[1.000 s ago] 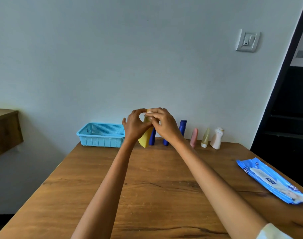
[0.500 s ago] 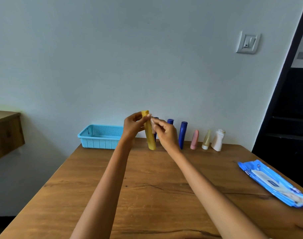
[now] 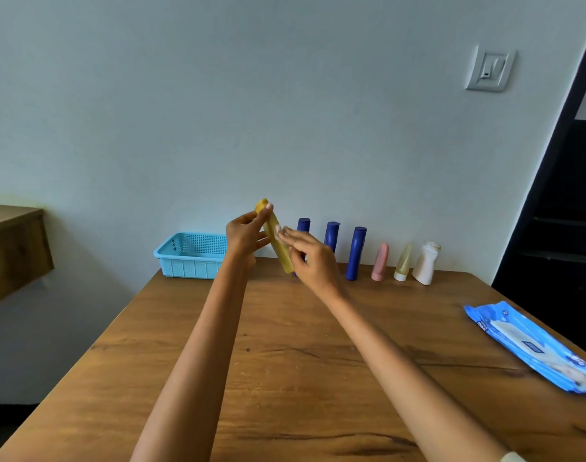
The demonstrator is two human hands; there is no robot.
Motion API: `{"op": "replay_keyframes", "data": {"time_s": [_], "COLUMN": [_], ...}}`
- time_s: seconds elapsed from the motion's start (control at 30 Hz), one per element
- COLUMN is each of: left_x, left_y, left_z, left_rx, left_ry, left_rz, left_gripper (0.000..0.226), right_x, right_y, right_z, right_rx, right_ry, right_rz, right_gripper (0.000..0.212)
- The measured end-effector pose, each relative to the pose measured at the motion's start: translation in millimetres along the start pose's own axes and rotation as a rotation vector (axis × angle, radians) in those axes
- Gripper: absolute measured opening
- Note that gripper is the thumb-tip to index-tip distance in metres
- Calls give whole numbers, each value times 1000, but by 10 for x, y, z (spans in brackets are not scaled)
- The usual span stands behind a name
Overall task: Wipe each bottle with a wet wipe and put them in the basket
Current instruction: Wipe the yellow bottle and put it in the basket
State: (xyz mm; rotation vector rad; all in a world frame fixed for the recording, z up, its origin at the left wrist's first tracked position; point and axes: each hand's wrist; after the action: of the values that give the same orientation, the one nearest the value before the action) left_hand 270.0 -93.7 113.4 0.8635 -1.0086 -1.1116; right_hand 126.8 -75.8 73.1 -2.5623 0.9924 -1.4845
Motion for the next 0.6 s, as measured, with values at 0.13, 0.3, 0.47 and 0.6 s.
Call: {"op": "replay_keyframes", "data": {"time_s": [0.13,0.3,0.47,0.6], "left_x": [13,63,-7,-103], "left_y": [16,18,11,68], "left_z": [-67,-160,-282,-482], "left_rx": [3,106,401,483], "left_ry": [110,190,193,194], "left_rz": [26,113,188,245], "left_gripper": [54,60,68,65], "right_x": [-134,-112,-119,-19], "right_y": [76,60,12,-106], "right_z": [-17,27,181,325], "right_rx": [-6,-33,237,593], "right_ry": [-25,-64,-85,-38], "right_rz": [54,198,541,731], "right_gripper": [23,20,19,21]}}
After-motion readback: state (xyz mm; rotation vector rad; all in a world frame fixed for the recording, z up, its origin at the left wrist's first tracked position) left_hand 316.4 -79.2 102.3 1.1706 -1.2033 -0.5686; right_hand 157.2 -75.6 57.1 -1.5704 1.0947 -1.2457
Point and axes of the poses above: each hand's wrist, its own x-axis towards the middle knuckle, its own z-axis out of the palm, y = z × x, and after that the axes turned 6 degrees about -y, right-handed
